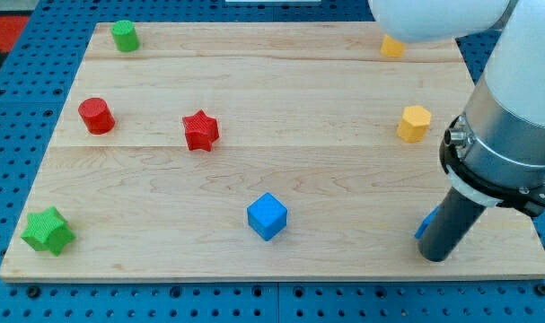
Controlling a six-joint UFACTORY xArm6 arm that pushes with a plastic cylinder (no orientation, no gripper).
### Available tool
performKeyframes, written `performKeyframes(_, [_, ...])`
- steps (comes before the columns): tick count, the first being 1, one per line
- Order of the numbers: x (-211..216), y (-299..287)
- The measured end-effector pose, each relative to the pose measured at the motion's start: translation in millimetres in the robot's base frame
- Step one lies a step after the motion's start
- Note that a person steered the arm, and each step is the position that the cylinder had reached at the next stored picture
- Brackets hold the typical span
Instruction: Nudge the blue triangle right a bit
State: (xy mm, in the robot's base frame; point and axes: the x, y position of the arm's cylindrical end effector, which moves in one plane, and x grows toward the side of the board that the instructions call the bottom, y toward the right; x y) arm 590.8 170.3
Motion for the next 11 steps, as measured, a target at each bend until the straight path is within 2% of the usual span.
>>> performKeyframes(3, [-7.4,-3.0])
performKeyframes(5, [-15.6,-39.2])
performKeyframes(6, [-32.6,-39.2])
performKeyframes(9, [-37.0,-10.3])
performKeyframes(10, [-37.0,-15.6])
performKeyframes(11, [-40.8,-51.1])
